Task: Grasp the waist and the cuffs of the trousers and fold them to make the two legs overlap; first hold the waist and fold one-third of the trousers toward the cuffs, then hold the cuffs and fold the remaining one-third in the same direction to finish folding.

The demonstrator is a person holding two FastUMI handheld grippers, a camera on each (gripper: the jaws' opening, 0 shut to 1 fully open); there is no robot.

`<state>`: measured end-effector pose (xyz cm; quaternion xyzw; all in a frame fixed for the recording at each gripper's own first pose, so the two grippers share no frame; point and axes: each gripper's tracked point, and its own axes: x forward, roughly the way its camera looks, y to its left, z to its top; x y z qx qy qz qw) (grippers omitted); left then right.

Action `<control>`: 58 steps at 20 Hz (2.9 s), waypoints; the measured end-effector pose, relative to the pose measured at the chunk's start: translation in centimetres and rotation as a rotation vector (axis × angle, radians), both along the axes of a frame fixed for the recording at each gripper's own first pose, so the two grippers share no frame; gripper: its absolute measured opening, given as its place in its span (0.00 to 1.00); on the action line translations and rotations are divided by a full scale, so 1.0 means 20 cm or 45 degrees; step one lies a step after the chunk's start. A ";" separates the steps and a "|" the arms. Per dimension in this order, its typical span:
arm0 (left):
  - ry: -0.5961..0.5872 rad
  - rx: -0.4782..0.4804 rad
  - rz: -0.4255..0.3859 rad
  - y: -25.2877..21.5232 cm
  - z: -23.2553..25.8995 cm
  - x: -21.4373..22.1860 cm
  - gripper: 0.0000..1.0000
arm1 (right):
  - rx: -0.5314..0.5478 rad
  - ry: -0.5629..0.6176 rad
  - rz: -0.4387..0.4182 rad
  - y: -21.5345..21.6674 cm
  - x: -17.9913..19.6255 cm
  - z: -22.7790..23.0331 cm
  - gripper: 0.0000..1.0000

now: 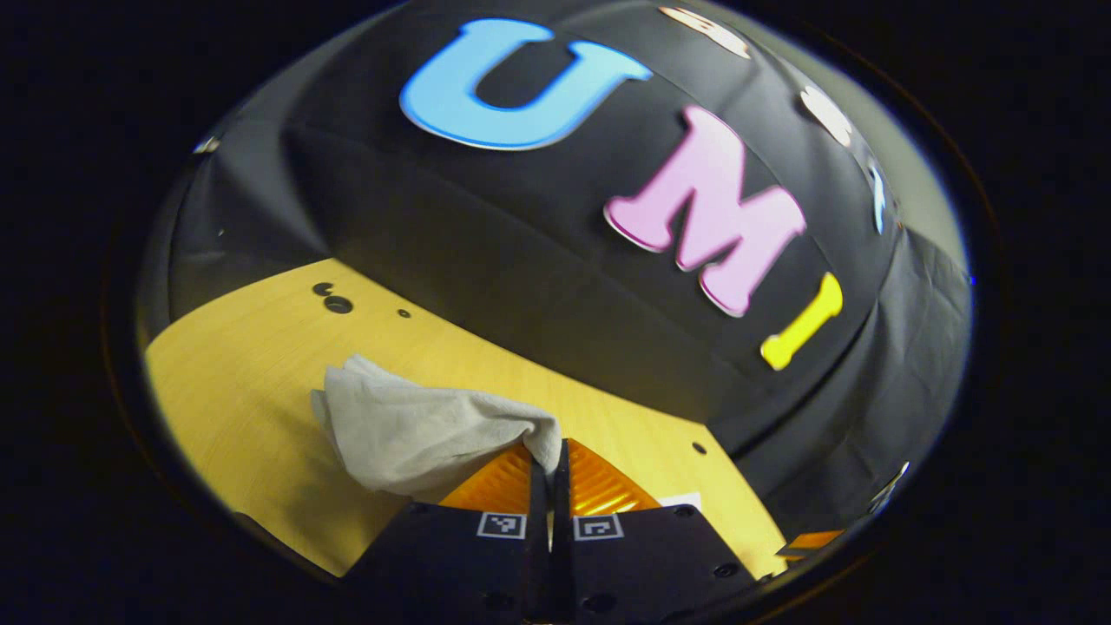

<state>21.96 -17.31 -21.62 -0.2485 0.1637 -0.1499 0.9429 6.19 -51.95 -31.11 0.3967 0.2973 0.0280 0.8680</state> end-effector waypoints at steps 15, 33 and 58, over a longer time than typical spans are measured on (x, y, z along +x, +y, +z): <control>-0.329 1.431 -0.638 -0.73 -0.57 -0.32 0.06 | -0.021 0.081 -0.039 -0.40 -0.07 -0.08 0.73; -0.582 2.184 -0.777 -0.76 -0.69 -0.38 0.53 | -0.019 0.125 0.061 -0.55 -0.11 -0.01 0.73; -0.090 1.163 -0.081 -0.15 0.25 -0.94 0.96 | -0.026 0.066 0.528 0.43 -0.25 0.30 0.73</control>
